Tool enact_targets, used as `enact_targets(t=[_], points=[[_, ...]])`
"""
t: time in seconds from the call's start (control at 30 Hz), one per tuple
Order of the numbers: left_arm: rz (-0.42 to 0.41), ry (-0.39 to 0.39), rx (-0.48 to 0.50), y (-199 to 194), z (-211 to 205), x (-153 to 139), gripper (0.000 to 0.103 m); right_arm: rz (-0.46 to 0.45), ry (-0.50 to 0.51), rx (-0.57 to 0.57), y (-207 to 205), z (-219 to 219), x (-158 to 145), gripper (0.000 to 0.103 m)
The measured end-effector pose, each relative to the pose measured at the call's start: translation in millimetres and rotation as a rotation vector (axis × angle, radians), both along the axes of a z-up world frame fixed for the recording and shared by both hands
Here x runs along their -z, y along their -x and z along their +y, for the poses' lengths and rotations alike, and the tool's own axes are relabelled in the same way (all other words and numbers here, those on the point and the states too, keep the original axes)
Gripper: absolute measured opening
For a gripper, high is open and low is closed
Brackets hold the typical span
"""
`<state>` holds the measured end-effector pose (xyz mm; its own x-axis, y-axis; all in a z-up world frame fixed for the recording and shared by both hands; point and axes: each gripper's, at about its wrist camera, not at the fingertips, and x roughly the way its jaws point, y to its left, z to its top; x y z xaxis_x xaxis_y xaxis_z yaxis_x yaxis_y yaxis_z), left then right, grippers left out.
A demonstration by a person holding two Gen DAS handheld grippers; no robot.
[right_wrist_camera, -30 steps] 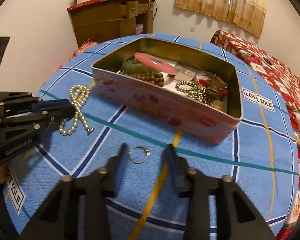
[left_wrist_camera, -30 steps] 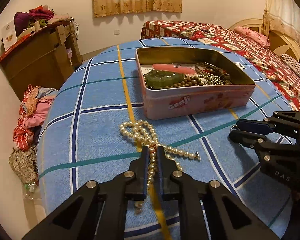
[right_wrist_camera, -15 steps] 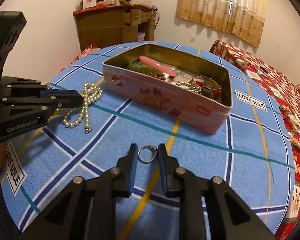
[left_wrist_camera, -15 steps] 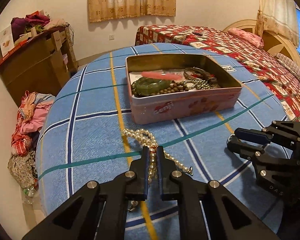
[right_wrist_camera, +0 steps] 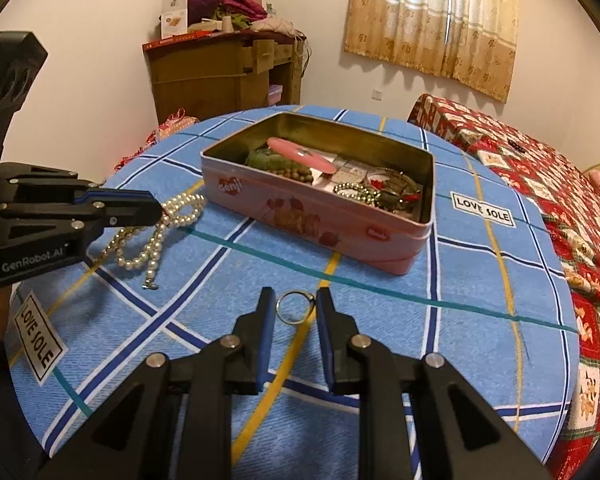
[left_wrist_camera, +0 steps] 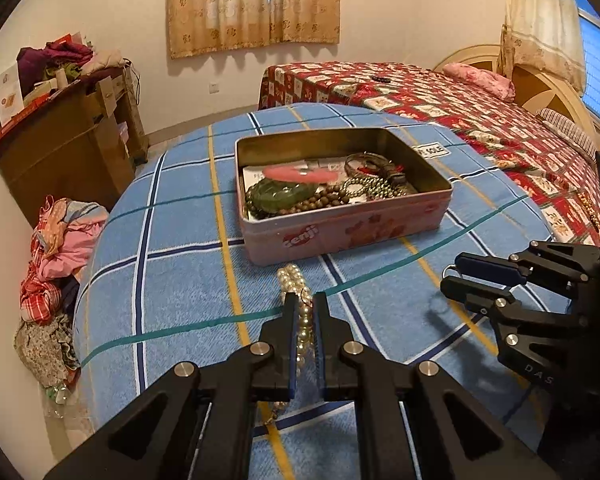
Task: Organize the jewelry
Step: 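Lift the pearl necklace and silver ring and carry both toward the pink tin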
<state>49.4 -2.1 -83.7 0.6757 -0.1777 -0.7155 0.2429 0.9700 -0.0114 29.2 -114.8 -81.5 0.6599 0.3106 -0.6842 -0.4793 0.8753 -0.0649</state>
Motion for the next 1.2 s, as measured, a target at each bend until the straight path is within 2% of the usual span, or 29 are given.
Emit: enact_targets(t=[0.6, 1.2], points=[[-0.078, 0.013, -0.013, 9.0, -0.5, -29.2, 0.006, -0.067, -0.009, 0.01, 3.9, -3.3, -17.1, 0.023], [-0.117, 0.024, -0.031, 14.8, -3.1, -38.1, 0.006, -0.136, -0.027, 0.028, 8.6, -7.1, -34.4, 0.023]])
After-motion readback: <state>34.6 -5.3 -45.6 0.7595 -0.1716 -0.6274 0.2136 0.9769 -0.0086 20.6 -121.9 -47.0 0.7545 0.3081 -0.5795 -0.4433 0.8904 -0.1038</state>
